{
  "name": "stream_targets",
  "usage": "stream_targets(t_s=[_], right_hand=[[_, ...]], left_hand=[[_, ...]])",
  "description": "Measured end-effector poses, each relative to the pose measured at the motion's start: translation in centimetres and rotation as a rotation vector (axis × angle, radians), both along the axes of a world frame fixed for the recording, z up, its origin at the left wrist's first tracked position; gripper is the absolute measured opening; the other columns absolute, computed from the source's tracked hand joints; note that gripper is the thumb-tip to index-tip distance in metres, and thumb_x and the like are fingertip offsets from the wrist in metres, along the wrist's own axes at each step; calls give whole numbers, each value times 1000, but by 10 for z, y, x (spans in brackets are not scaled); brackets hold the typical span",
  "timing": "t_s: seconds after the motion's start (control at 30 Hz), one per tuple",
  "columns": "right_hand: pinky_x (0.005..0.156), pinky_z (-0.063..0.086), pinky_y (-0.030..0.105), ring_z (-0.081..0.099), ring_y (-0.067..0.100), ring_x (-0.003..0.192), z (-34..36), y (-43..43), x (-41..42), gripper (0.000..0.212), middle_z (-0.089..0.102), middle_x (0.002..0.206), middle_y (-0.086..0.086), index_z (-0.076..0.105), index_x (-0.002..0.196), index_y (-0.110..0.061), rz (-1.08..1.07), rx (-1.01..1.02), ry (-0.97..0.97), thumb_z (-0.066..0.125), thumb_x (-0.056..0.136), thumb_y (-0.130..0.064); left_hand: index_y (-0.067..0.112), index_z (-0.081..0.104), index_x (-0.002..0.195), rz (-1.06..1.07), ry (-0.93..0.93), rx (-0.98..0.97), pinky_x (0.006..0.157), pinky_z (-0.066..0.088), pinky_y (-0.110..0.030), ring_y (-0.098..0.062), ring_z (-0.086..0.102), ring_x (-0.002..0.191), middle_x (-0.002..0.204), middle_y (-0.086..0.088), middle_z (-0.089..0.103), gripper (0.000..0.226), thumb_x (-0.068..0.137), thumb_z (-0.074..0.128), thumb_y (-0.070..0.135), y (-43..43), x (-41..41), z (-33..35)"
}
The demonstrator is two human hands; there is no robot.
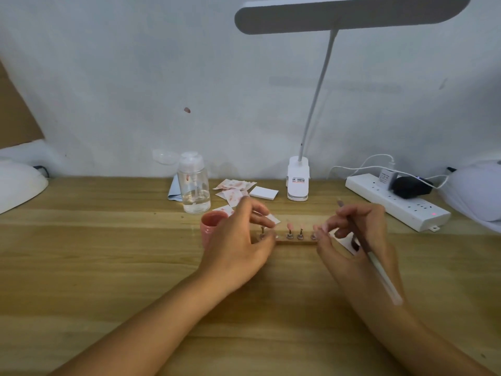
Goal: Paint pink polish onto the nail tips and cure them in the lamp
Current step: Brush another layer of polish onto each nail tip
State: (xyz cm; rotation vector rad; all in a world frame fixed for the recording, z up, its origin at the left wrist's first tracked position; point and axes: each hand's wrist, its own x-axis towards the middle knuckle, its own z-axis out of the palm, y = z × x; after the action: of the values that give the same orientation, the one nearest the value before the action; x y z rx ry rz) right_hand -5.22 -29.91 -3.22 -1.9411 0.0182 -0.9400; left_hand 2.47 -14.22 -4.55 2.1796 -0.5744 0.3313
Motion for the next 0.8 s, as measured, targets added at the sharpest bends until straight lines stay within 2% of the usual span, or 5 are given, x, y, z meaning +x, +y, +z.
stream_targets(t_s=[0.2, 0.33, 0.43, 0.6, 0.8], right_hand=[[81, 51, 37, 63, 8, 79, -16, -15, 9, 44, 65, 82, -13, 45, 105, -17, -33, -63, -46, 75, 75, -7], [86, 49, 39, 61, 7, 72, -11, -11, 14, 39, 61, 71, -9, 47, 95, -18, -12, -112, -11, 71, 77, 7], [93, 44, 61, 59, 28, 74, -3, -13, 23, 25, 60, 70, 6, 52, 66, -5, 148, 26, 236, 59, 85, 10], [92, 28, 24, 56, 6, 89, -12, -2, -3, 50, 60, 77, -23, 50, 98, -27, -22, -585, 8, 81, 65, -5], [98, 16, 7, 35, -17, 95, -24, -11, 9, 54, 47, 84, -40, 45, 104, -33, -4, -649, 48, 79, 66, -14]], left_hand=[[31, 35, 133, 53, 3, 222, 91, 42, -22, -5, 56, 114, 128, 16, 57, 54, 89, 67, 35, 2, 4, -15], [35, 45, 125, 23, 3, 233, 82, 36, -18, 2, 56, 105, 112, 20, 61, 43, 88, 67, 36, 1, 9, -17], [45, 47, 111, -25, -29, 224, 74, 35, -6, 12, 53, 85, 96, 27, 58, 37, 83, 69, 38, 4, 5, -19], [49, 41, 111, -134, -87, 206, 63, 39, -21, 11, 52, 71, 99, 27, 57, 43, 74, 64, 50, 1, -9, -13], [49, 38, 106, -189, -96, 245, 61, 40, -24, 4, 54, 72, 101, 25, 57, 42, 72, 63, 48, 2, -12, -11]])
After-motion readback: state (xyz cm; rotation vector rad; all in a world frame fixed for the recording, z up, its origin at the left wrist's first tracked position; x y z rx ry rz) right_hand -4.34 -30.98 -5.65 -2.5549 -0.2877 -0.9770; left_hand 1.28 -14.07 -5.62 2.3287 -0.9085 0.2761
